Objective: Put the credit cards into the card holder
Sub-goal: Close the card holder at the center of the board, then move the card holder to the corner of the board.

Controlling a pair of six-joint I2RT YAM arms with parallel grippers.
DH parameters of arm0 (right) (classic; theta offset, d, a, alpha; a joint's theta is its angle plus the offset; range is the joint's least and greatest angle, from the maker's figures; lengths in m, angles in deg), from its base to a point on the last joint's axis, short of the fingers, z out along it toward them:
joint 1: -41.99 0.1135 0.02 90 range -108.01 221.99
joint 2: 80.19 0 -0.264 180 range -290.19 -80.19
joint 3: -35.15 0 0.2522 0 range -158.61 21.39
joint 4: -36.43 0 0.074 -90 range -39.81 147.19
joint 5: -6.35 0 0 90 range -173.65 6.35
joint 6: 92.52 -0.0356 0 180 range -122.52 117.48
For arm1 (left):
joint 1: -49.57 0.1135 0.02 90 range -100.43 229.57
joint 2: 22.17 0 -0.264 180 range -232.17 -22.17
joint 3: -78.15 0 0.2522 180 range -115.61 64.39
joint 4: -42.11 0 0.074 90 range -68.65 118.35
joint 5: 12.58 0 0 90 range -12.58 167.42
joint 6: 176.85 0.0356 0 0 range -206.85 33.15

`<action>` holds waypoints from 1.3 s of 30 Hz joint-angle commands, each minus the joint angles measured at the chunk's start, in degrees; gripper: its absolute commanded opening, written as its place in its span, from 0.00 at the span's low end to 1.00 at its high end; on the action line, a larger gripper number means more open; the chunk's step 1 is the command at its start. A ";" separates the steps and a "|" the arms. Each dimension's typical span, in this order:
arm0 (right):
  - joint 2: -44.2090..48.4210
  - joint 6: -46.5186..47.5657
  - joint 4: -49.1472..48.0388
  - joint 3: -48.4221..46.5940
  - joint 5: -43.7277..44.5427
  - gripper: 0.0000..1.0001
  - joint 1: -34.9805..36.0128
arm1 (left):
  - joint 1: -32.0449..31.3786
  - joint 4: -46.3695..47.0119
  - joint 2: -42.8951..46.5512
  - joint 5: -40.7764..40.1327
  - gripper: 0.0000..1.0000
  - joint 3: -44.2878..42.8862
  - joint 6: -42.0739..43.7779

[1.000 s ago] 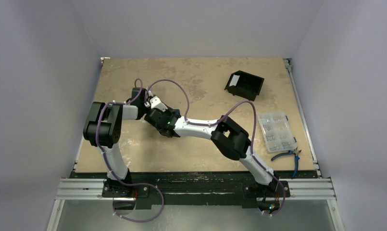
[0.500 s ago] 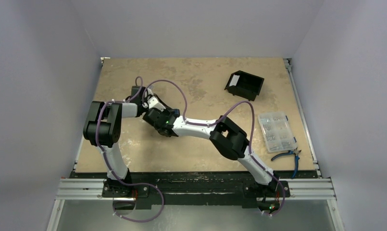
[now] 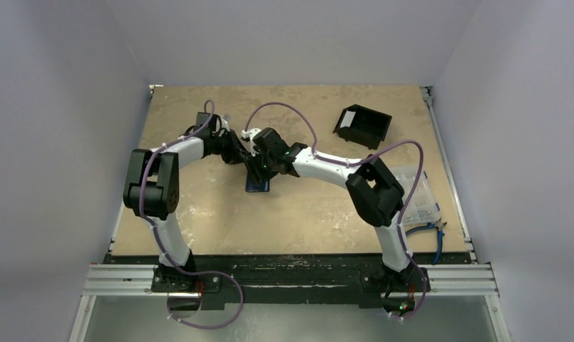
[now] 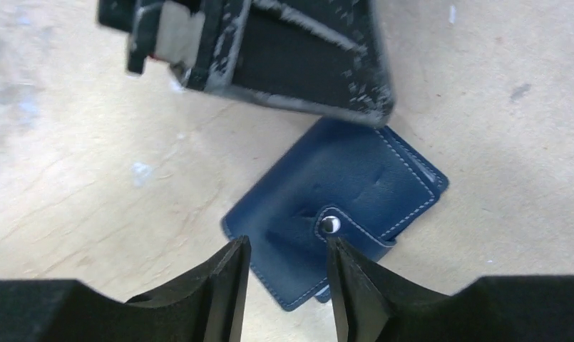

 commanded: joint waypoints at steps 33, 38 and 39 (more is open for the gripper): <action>47.91 -0.79 11.55 13.04 -7.98 0.78 -19.30 | -8.73 9.01 5.33 -4.17 0.00 12.58 2.16; 50.02 -1.05 12.99 14.03 -5.82 0.78 -19.28 | -2.56 17.14 0.69 -7.09 0.00 16.85 -4.65; 50.82 -1.05 13.29 13.85 -5.18 0.79 -19.29 | -1.33 16.84 0.44 -7.81 0.00 16.78 -4.90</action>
